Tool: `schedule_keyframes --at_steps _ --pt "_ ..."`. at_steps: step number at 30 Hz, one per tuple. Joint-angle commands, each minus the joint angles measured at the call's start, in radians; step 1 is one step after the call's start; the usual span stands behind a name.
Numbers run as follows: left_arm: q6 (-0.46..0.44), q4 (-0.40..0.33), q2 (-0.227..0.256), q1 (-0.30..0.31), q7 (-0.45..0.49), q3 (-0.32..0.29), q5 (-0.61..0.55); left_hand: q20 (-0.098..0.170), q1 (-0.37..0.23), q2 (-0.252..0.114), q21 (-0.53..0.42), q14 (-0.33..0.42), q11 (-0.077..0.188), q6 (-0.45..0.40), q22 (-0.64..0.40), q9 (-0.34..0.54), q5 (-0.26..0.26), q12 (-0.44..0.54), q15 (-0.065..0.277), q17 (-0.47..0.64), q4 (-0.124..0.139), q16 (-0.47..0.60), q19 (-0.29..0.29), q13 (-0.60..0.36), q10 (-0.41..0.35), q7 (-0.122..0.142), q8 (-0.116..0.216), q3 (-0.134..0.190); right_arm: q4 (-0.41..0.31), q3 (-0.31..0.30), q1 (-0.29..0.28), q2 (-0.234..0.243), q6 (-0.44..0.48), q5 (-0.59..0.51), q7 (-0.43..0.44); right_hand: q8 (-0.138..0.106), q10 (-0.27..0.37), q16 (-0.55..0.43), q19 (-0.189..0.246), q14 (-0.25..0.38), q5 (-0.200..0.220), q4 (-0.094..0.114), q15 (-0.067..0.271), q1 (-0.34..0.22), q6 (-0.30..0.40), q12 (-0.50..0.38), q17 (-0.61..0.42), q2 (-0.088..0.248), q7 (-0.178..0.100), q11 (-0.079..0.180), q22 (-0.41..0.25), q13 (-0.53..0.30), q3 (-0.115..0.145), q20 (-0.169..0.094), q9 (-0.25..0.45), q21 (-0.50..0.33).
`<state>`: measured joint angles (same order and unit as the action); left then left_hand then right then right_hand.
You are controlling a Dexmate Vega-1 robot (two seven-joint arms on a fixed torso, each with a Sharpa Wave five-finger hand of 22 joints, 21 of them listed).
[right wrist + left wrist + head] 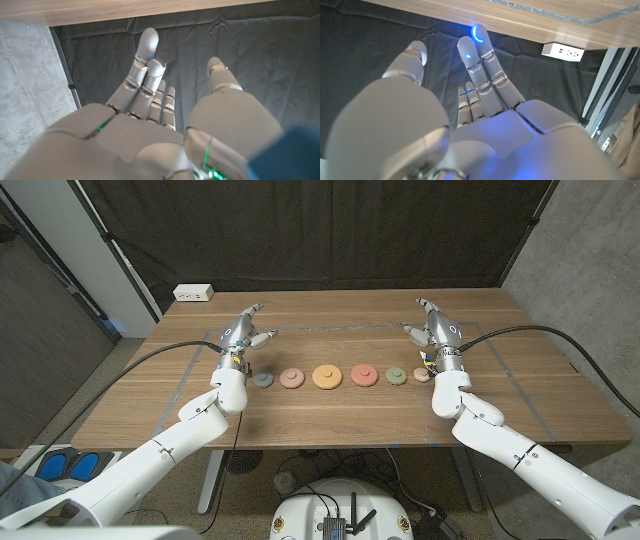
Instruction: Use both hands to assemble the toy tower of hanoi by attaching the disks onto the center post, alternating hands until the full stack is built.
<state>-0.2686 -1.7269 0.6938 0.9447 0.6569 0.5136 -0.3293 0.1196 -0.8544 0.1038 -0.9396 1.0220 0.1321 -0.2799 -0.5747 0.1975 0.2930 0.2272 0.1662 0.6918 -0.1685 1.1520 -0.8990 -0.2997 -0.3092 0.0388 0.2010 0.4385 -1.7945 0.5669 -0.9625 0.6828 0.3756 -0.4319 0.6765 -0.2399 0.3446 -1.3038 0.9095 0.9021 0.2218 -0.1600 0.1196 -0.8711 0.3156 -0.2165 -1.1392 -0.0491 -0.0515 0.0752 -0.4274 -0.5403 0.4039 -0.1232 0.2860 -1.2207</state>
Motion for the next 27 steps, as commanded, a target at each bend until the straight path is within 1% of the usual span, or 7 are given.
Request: schedule_keyframes --at_steps 1,9,11,14,19,24,27 --pt "-0.091 -0.021 0.006 -0.004 0.021 0.028 -0.091 0.092 -0.014 0.000 -0.007 -0.001 0.005 -0.001 -0.003 0.002 0.007 0.001 0.053 0.000 0.001 0.007 0.005 -0.003 0.000 0.003 0.000 -0.004 -0.007 0.063 0.028 0.011 0.101 -0.146 -0.010 0.003 -0.007 0.009 -0.006 -0.010 -0.001 0.001 0.099 -0.013 -0.002 0.004 0.004 0.003 -0.004 0.000 0.000 -0.006 -0.007 -0.090 0.005 -0.005" --pt "-0.121 -0.027 0.009 -0.003 0.028 0.031 -0.115 0.091 -0.017 -0.003 -0.011 -0.005 0.006 -0.002 -0.002 0.002 0.008 0.001 0.053 -0.005 0.002 0.009 0.008 -0.004 -0.001 0.005 0.000 -0.011 0.009 0.081 0.044 0.003 0.123 -0.178 -0.023 0.000 -0.012 0.016 -0.010 -0.017 -0.003 0.001 0.099 -0.021 0.001 0.003 0.017 0.006 -0.010 0.002 0.007 -0.013 -0.014 -0.090 0.010 -0.012" --pt "-0.137 -0.030 0.008 -0.005 0.030 0.036 -0.127 0.091 -0.018 -0.003 -0.011 -0.005 0.007 -0.003 -0.001 0.002 0.008 0.002 0.053 -0.006 0.003 0.009 0.009 -0.004 -0.003 0.005 0.000 -0.012 0.010 0.097 0.050 0.006 0.148 -0.211 -0.028 -0.001 -0.011 0.016 -0.012 -0.017 -0.003 0.001 0.099 -0.021 0.003 0.002 0.018 0.005 -0.009 0.002 0.009 -0.014 -0.015 -0.090 0.010 -0.012" --pt "-0.148 -0.031 0.001 -0.006 0.035 0.037 -0.131 0.091 -0.018 -0.004 -0.013 -0.007 0.010 -0.006 -0.001 0.002 0.009 0.003 0.053 -0.008 0.003 0.009 0.009 -0.004 -0.006 0.006 0.001 -0.015 -0.003 0.132 0.060 0.007 0.228 -0.293 -0.046 -0.001 -0.010 0.016 -0.012 -0.016 -0.003 0.001 0.099 -0.022 0.003 0.002 0.019 0.006 -0.010 0.003 0.010 -0.014 -0.016 -0.090 0.011 -0.012" --pt "-0.147 -0.026 -0.006 -0.009 0.043 0.044 -0.135 0.091 -0.020 -0.008 -0.017 -0.004 0.010 -0.012 0.000 0.002 0.009 0.004 0.053 -0.010 0.005 0.014 0.008 -0.005 -0.010 0.010 0.003 -0.019 -0.011 0.128 0.053 0.002 0.241 -0.293 -0.054 0.002 -0.014 0.013 -0.015 -0.012 -0.004 0.004 0.099 -0.019 -0.007 0.003 0.020 0.009 -0.017 0.014 0.015 -0.017 -0.020 -0.090 0.012 -0.012" --pt "-0.158 -0.042 0.011 -0.013 0.009 0.051 -0.141 0.092 -0.024 -0.011 -0.021 0.000 0.013 -0.016 0.001 0.002 0.010 0.005 0.053 -0.009 0.005 0.020 0.007 -0.006 -0.016 0.009 0.004 -0.023 -0.034 0.119 0.048 0.012 0.237 -0.277 -0.083 0.000 -0.008 0.012 -0.015 -0.009 -0.005 0.005 0.099 -0.020 -0.004 -0.001 0.021 0.011 -0.015 0.023 0.018 -0.020 -0.023 -0.090 0.014 -0.016" --pt "-0.186 -0.081 0.050 -0.024 -0.096 0.057 -0.128 0.091 -0.029 -0.013 -0.024 -0.003 0.004 -0.005 0.002 0.002 0.012 -0.002 0.053 -0.012 0.004 0.024 0.013 -0.007 0.000 0.006 -0.001 -0.028 -0.067 0.109 0.047 0.028 0.236 -0.249 -0.145 -0.008 -0.007 0.010 -0.016 -0.007 -0.006 0.005 0.099 -0.021 0.014 -0.001 0.020 0.012 -0.012 0.024 0.020 -0.022 -0.025 -0.090 0.016 -0.019"
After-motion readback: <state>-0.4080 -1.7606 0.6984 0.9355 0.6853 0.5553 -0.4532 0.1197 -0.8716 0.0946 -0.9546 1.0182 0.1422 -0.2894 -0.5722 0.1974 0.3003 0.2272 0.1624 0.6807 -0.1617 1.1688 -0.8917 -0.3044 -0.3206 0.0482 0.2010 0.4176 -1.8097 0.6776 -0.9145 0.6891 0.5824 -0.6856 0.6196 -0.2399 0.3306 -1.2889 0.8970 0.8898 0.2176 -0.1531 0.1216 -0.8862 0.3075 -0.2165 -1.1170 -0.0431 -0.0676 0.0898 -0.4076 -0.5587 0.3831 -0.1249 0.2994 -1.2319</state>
